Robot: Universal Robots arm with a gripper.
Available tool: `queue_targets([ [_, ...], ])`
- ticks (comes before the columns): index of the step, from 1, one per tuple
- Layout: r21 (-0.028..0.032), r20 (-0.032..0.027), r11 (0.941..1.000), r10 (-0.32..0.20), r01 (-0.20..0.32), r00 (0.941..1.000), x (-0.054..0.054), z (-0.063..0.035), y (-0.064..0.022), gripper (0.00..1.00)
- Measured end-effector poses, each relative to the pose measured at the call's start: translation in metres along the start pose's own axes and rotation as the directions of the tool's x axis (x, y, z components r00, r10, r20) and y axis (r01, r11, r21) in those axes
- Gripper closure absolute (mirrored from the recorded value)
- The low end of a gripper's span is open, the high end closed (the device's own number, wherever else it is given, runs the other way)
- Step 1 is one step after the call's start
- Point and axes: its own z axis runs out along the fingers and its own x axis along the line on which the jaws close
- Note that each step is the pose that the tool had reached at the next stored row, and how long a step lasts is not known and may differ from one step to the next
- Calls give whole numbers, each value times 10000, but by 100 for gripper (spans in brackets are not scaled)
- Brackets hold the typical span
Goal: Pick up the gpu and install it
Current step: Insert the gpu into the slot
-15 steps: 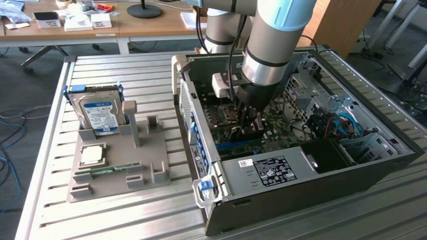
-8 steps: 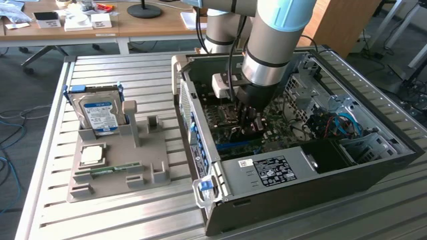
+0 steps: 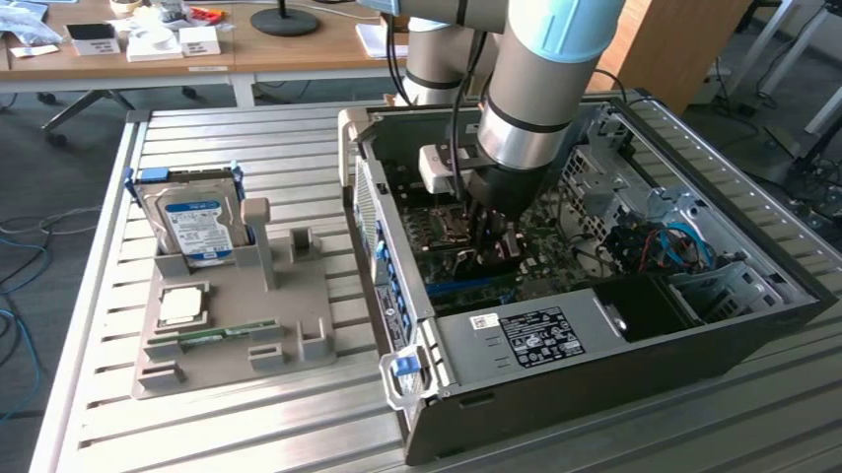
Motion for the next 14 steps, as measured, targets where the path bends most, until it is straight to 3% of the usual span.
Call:
queue_targets([
  [14,0,1,10000,0,0,10000,0,21,-14,73],
])
